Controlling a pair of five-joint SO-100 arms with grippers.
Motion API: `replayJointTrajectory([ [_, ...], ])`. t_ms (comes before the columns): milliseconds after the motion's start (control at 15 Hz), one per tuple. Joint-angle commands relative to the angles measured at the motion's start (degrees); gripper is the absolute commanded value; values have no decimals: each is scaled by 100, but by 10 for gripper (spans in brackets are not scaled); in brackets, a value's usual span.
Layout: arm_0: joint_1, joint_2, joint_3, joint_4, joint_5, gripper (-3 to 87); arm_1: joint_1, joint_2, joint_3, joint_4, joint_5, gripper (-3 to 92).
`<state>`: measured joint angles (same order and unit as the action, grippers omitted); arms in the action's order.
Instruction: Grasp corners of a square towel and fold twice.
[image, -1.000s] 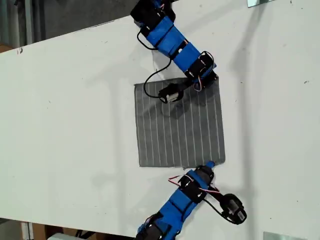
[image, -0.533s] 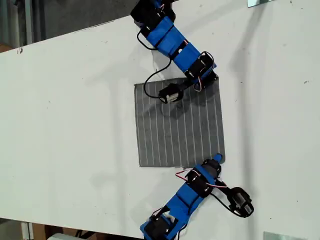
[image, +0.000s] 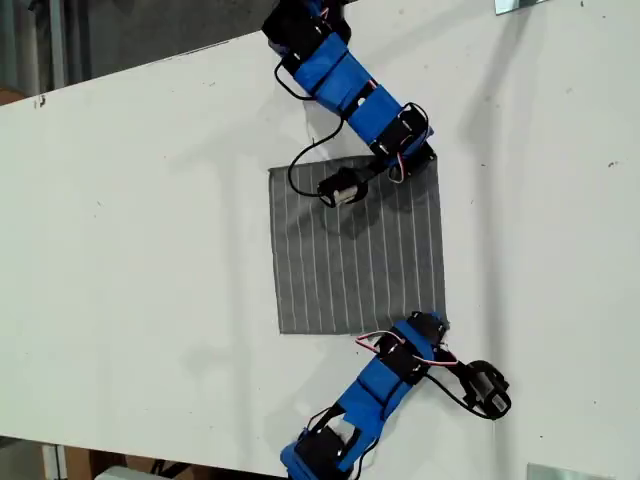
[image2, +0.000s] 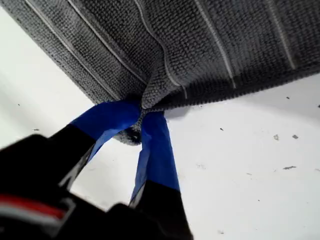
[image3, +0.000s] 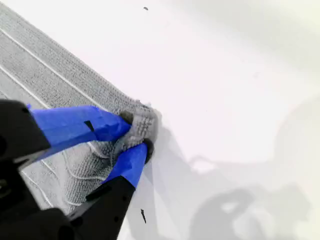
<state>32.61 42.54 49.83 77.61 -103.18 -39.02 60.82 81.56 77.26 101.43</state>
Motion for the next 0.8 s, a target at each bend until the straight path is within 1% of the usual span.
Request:
replayJointTrajectory([
  [0, 53, 185, -123, 70, 35, -2, -114, 26, -448, 343, 35, -1],
  [133, 53, 642, -149, 202, 202, -2, -141, 9, -1134, 993, 35, -1],
  [200, 44, 896, -158, 202, 422, -2, -167, 26, -1512, 1283, 26, -1],
  [333, -26, 1310, -229, 53, 1151, -2, -211, 176, -2320, 1846, -62, -1],
  [400, -70, 1433, -352, 70, 1529, -2, -211, 255, -2646, 2136, -62, -1],
  [600, -237, 2224, -237, 202, 2136, -2, -44, 729, -2716, 2558, -70, -1],
  [667, -396, 2496, -132, 360, 2232, -2, 114, 879, -2707, 2725, -88, -1],
  [733, -624, 2698, -53, 712, 2197, -2, 325, 1037, -2646, 2865, -158, -1],
])
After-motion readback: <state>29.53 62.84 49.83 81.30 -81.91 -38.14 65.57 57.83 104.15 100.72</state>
